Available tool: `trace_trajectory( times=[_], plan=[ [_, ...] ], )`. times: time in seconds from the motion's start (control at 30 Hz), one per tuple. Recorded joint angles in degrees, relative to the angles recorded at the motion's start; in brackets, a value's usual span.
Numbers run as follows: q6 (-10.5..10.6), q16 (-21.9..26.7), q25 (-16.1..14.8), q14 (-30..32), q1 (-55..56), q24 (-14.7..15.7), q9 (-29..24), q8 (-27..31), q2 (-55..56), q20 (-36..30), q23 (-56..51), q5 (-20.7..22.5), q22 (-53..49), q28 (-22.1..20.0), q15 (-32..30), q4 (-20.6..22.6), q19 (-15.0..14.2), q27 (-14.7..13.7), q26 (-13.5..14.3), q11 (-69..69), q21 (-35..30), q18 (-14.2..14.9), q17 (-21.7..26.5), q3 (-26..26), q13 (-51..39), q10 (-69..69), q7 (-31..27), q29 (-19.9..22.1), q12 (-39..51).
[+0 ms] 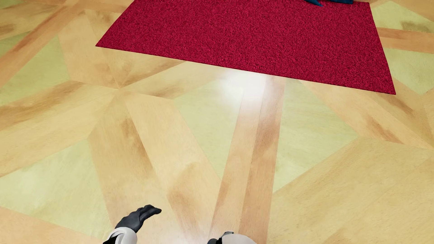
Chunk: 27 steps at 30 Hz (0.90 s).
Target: Go to the bed
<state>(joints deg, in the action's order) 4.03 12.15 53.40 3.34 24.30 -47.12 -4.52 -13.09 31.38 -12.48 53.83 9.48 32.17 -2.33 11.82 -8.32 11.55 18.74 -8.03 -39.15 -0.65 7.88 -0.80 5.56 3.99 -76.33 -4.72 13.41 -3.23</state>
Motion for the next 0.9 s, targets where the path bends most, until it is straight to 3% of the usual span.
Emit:
trace_trajectory(
  times=[0.03, 0.07, 0.1, 0.13, 0.2, 0.23, 0.27, 0.3, 0.33, 0.37, 0.4, 0.43, 0.47, 0.5, 0.53, 0.6, 0.63, 0.67, 0.73, 0.77, 0.8, 0.83, 0.87, 0.9],
  plan=[
    [0.2, 0.7, -0.7, -4.2, 7.0, -1.0, -0.1, 2.6, -5.1, -2.2, -4.3, 2.3, 7.6, 5.5, 1.5, -0.8, 0.0, -2.9, -0.8, 3.1, 0.4, -1.7, -1.2, -0.3, -3.4, 3.3, 0.6, 1.4, -0.9],
    [0.0, 1.1, -3.0, -7.1, 12.2, -3.0, -0.1, 5.9, -10.3, -4.2, -8.5, 3.9, 13.9, 10.3, 2.6, -1.7, 0.1, -7.6, -1.6, 6.4, 0.3, -3.4, -2.1, -0.7, -6.6, 10.5, 2.7, -0.4, -2.2],
    [-0.3, 1.1, -4.7, -8.6, 15.6, -5.0, 0.0, 9.3, -15.5, -5.2, -12.7, 4.8, 18.1, 13.5, 3.5, -1.8, 0.2, -12.0, -2.1, 9.6, -1.6, -4.7, -1.9, -1.3, -10.0, 20.8, 5.1, -3.6, -3.8],
    [-0.7, 0.6, -4.5, -9.3, 17.4, -6.1, 0.0, 12.9, -20.8, -4.8, -17.3, 5.1, 20.1, 14.6, 4.2, -0.9, 0.1, -15.6, -2.3, 12.8, -4.9, -3.6, -0.7, -2.1, -13.4, 33.1, 6.5, -5.6, -5.9],
    [-1.1, -1.8, -1.4, -9.1, 17.6, -4.9, 0.0, 19.8, -31.6, -0.5, -26.1, 4.0, 19.3, 10.2, 4.4, 1.8, -0.5, -21.0, -1.7, 18.1, -11.7, 1.4, 2.9, -4.0, -19.2, 58.1, 6.9, -3.6, -11.2],
    [-1.2, -3.1, -1.2, -9.4, 17.4, -3.5, -0.1, 21.7, -36.3, 2.4, -29.1, 3.1, 18.1, 6.4, 3.6, 2.2, -0.9, -22.8, -1.3, 18.5, -13.8, 4.2, 4.1, -5.0, -21.0, 63.9, 8.4, -1.5, -13.8],
    [-1.6, -4.4, -2.7, -10.1, 17.5, -2.5, -0.2, 22.7, -40.5, 4.8, -30.6, 2.1, 17.2, 2.6, 1.6, 2.3, -1.5, -23.7, -1.3, 16.8, -14.9, 4.4, 5.0, -6.1, -21.4, 62.2, 9.9, 0.1, -16.0],
    [-2.3, -5.9, -5.3, -9.1, 18.0, -2.0, -0.2, 23.6, -43.3, 6.7, -30.9, 0.8, 16.9, -0.1, -2.6, 3.1, -3.3, -23.6, -1.8, 13.2, -15.6, 1.5, 5.9, -7.3, -20.4, 55.0, 9.8, 0.7, -17.7],
    [-3.4, -7.6, -7.7, -5.0, 18.0, -1.7, -0.2, 24.8, -44.0, 8.2, -30.4, -0.5, 17.2, -1.3, -9.8, 4.0, -9.1, -22.2, -2.5, 6.7, -16.3, -2.1, 7.2, -8.3, -18.5, 47.2, 10.4, 0.3, -18.4],
    [-4.7, -9.2, -8.9, -3.9, 17.3, -1.4, -0.4, 26.2, -41.7, 9.3, -28.9, -1.4, 18.1, -0.8, -18.3, 4.4, -19.4, -20.0, -2.9, -3.5, -17.4, -3.8, 8.7, -9.1, -16.3, 40.4, 12.3, -0.8, -18.1],
    [-6.0, -10.2, -8.9, -7.8, 15.7, -1.8, -0.7, 25.9, -36.0, 9.9, -26.1, -2.3, 19.2, 1.0, -25.1, 4.9, -25.4, -17.0, -3.2, -16.0, -18.6, -6.2, 9.8, -9.7, -14.1, 35.9, 14.3, -2.1, -16.5],
    [-7.2, -10.4, -8.5, -11.9, 12.3, -3.2, -1.0, 24.2, -28.1, 9.9, -21.4, -3.9, 20.0, 2.8, -25.6, 5.5, -25.0, -13.4, -3.3, -27.2, -19.9, -7.6, 10.0, -10.1, -12.4, 34.4, 16.3, -3.5, -13.8],
    [-8.2, -10.1, -8.0, -15.0, 7.4, -5.2, -1.2, 23.4, -19.6, 9.7, -14.7, -5.6, 20.0, 3.3, -21.2, 6.8, -22.5, -9.6, -3.4, -34.5, -21.2, -8.0, 9.6, -10.1, -11.0, 35.9, 18.0, -5.4, -10.6],
    [-9.1, -9.7, -7.1, -17.0, 1.7, -7.0, -1.2, 21.6, -11.3, 9.6, -7.0, -7.5, 19.0, 1.8, -17.2, 8.5, -19.0, -6.5, -3.3, -37.5, -23.1, -8.2, 9.4, -9.8, -9.7, 39.2, 19.3, -8.6, -7.3],
    [-9.8, -9.3, -5.4, -18.2, -4.1, -7.7, -1.1, 19.6, -4.1, 9.9, 0.3, -9.1, 17.3, -0.9, -14.0, 10.4, -16.2, -5.4, -2.5, -36.2, -26.0, -8.4, 9.7, -9.2, -8.3, 43.3, 19.8, -13.4, -4.2],
    [-10.4, -8.3, -1.4, -20.1, -14.3, -6.0, -0.6, 16.0, 7.0, 10.4, 9.1, -10.9, 13.1, -5.1, -8.0, 13.9, -12.8, -9.2, 1.9, -23.7, -31.2, -8.5, 12.1, -7.3, -3.5, 49.9, 18.6, -22.4, 2.4],
    [-10.5, -7.5, -1.7, -21.1, -18.8, -4.2, -0.4, 15.0, 10.7, 9.6, 9.8, -11.7, 9.8, -5.3, -6.6, 15.2, -13.0, -10.8, 4.4, -13.4, -30.3, -8.4, 13.4, -6.1, -0.4, 52.5, 17.1, -23.8, 5.8],
    [-10.5, -6.3, -3.9, -21.9, -23.4, -2.5, -0.1, 15.3, 13.0, 8.1, 8.5, -12.3, 6.2, -5.3, -5.8, 16.2, -12.4, -10.7, 6.7, -1.0, -26.6, -8.3, 14.3, -4.9, 3.5, 55.1, 15.1, -22.1, 9.1],
    [-9.9, -3.7, -8.7, -20.8, -32.8, 0.1, 0.2, 17.8, 14.1, 5.4, 4.7, -12.8, -0.8, -7.3, -6.6, 16.4, -11.2, -7.3, 9.1, 21.0, -17.8, -8.2, 14.4, -2.4, 10.8, 59.8, 10.9, -13.5, 14.0],
    [-9.4, -2.9, -8.8, -18.6, -36.8, 1.5, 0.2, 16.7, 14.4, 5.0, 4.5, -13.6, -3.2, -9.2, -7.9, 15.8, -11.4, -5.1, 8.8, 22.5, -15.5, -7.7, 14.0, -1.2, 13.2, 59.3, 9.1, -10.6, 14.9],
    [-8.5, -2.5, -7.9, -13.8, -39.2, 3.1, 0.3, 14.5, 14.9, 5.1, 5.9, -13.9, -4.8, -11.0, -10.3, 14.4, -10.1, -3.1, 7.7, 16.8, -14.4, -7.0, 13.3, -0.1, 14.3, 55.9, 7.4, -10.2, 14.5],
    [-7.2, -2.1, -6.8, -6.0, -39.2, 4.8, 0.2, 12.4, 14.8, 5.4, 8.2, -13.4, -5.7, -12.1, -13.9, 12.4, -10.2, -2.1, 6.2, 9.5, -14.1, -5.9, 12.2, 0.7, 13.9, 48.6, 6.1, -12.3, 12.8],
    [-5.5, -1.6, -5.6, 4.4, -36.0, 5.8, -0.1, 10.5, 13.8, 5.5, 10.5, -12.2, -5.9, -12.2, -14.5, 9.7, -10.0, -2.6, 4.7, 3.4, -14.1, -2.9, 11.1, 1.1, 12.2, 36.8, 5.8, -15.7, 10.2],
    [-3.6, -1.1, -4.3, 13.0, -29.6, 5.9, -0.5, 8.7, 11.5, 5.0, 11.7, -10.3, -5.1, -11.1, -11.5, 6.8, -9.2, -4.5, 3.2, -0.6, -14.4, 0.2, 10.2, 1.0, 9.4, 23.1, 5.7, -19.1, 7.6]
  ],
)
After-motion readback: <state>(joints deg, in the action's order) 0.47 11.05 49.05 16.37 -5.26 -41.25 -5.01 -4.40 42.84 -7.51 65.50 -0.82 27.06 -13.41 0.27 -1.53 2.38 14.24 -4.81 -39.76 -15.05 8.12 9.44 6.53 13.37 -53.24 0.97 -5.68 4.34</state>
